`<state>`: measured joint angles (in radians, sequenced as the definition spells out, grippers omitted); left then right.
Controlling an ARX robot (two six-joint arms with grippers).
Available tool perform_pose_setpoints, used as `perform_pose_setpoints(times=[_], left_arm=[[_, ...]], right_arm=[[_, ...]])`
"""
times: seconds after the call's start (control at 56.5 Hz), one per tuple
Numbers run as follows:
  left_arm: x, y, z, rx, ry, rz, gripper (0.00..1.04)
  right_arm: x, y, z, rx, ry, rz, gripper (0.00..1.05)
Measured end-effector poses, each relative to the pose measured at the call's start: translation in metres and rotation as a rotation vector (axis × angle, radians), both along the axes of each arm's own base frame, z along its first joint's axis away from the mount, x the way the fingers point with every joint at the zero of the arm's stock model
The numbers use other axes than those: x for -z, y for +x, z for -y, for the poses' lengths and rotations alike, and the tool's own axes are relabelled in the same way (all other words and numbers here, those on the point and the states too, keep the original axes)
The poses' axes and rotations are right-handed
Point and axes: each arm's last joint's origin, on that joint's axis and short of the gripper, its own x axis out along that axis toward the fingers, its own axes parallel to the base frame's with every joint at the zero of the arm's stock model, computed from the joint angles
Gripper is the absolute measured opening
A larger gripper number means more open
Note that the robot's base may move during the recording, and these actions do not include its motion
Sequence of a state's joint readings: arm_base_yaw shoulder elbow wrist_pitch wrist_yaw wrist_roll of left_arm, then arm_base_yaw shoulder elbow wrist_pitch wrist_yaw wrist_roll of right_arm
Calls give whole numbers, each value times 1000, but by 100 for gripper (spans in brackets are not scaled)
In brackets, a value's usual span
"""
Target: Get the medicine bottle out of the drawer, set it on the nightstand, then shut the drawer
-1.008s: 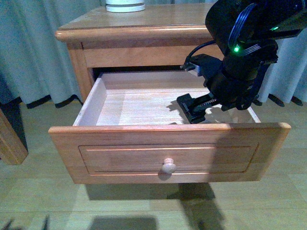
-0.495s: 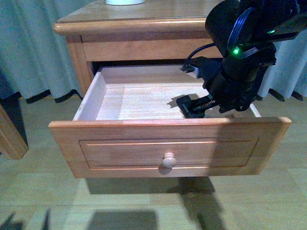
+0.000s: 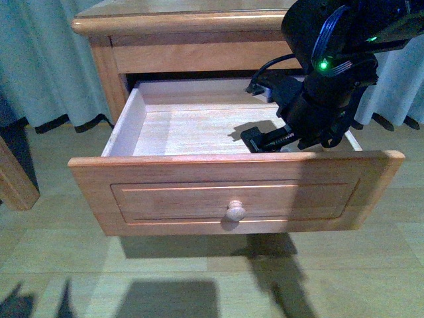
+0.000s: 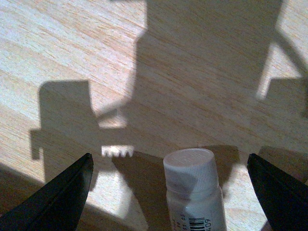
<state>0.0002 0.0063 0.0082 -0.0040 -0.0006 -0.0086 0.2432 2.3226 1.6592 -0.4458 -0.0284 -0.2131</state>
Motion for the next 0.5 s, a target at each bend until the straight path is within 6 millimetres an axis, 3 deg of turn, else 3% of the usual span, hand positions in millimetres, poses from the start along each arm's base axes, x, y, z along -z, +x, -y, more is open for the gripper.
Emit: perform_pose_setpoints(times=[0.495], left_arm=[[0,0,0,0,0,0,98]], right_arm=[[6,1,-7,-3,-23,3,98]])
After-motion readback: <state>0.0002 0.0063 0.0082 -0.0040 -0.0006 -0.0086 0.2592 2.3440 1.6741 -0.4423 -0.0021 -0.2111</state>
